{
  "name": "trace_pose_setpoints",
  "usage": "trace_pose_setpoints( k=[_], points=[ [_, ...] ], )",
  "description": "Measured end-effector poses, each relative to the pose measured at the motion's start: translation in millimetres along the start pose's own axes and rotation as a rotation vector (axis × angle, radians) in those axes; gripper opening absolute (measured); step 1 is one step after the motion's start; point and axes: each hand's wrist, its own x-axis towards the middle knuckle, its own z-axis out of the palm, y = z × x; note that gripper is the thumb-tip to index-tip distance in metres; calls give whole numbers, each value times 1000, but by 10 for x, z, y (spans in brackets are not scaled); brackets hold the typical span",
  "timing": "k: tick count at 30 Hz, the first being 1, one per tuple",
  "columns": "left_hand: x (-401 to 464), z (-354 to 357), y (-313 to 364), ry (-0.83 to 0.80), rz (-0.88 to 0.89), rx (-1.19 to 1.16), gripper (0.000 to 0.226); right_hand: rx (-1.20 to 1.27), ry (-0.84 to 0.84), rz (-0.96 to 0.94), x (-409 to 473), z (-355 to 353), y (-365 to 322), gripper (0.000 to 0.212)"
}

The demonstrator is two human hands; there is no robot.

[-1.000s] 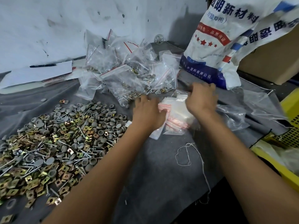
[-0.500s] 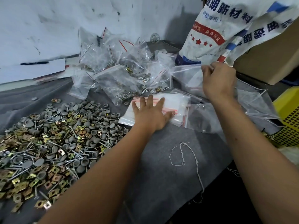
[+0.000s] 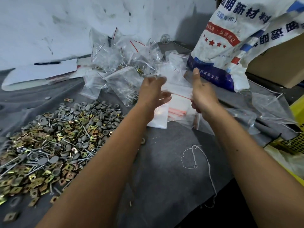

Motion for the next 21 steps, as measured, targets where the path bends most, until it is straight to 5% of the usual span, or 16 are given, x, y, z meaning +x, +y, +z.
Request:
trace_pose_setpoints(
  k=[7, 10, 15, 21],
  points=[
    [-80, -453, -14, 163, -68, 93, 77, 233, -183, 149, -157, 118, -105, 48],
    [-115, -567, -92, 241, -61, 140, 68, 220, -264, 115, -234, 219, -82, 28],
    [-198, -595, -77, 188, -141, 127, 47, 250, -104, 61, -241, 385, 45, 29],
    [-120, -755, -163, 434, 40, 446, 39, -31, 164, -9, -183, 343, 131, 62]
  ],
)
